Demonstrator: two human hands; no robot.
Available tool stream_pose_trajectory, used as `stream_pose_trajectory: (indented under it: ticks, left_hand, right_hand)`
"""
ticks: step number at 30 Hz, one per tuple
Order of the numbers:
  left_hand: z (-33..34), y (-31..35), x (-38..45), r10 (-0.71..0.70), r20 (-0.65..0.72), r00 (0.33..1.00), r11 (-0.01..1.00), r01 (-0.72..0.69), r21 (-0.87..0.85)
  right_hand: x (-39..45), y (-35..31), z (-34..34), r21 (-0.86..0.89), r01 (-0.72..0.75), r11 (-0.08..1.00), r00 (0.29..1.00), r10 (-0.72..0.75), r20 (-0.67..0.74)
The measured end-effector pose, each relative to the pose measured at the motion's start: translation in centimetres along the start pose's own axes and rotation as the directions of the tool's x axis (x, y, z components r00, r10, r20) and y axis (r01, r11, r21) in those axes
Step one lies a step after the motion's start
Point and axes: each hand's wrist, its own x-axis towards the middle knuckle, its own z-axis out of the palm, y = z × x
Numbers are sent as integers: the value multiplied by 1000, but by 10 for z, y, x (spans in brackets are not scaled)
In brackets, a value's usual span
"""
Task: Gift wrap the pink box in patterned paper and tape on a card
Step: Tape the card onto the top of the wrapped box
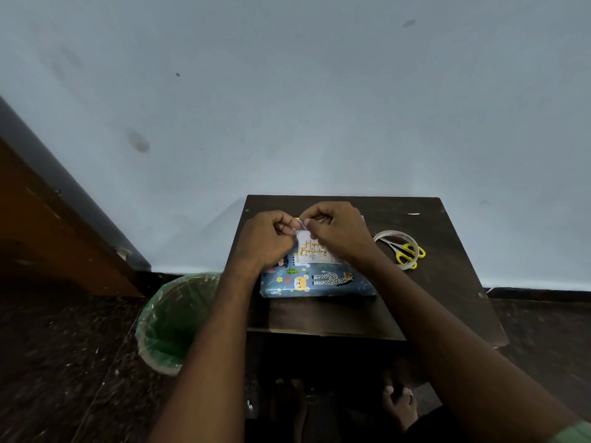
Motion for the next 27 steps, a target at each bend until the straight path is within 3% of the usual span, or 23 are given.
stream_pose_trajectory:
  ticks: [8, 16, 27]
  left_hand:
    - [-2, 0, 5, 62, -2, 998, 995, -62, 77]
    - [-3, 3, 3, 33, 1, 999, 999, -33, 25]
    - [-5, -1, 5, -34, -24, 999, 999, 34, -20]
  right_hand:
    - [3, -3, 7, 80, -42, 996, 998, 46, -48]
    - [4, -3, 12, 26, -45, 999, 998, 46, -38]
    - [9, 6, 13, 132, -106, 985, 992, 115, -58]
